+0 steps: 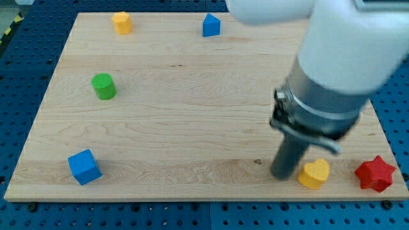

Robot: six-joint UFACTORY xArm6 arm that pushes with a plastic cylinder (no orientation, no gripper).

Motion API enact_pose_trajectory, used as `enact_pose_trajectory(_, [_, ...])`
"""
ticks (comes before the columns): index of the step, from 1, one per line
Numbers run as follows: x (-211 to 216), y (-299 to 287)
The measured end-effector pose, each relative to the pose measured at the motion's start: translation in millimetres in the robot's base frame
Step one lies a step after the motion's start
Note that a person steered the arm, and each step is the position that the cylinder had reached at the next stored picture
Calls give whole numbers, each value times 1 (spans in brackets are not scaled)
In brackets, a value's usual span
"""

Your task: Slide the red star towards down

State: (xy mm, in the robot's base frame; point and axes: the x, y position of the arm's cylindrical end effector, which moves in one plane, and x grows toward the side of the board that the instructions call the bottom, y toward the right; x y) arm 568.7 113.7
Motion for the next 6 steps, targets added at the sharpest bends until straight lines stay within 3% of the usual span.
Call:
enact_pose_trajectory(1, [-30,-32])
enact_pose_trajectory(2, [-31,-12])
enact_pose_trajectory(3, [-31,77])
enact_pose_trajectory(4, [-9,115])
enact_pose_trajectory(5, [33,116])
enact_pose_trajectory(6, [48,113])
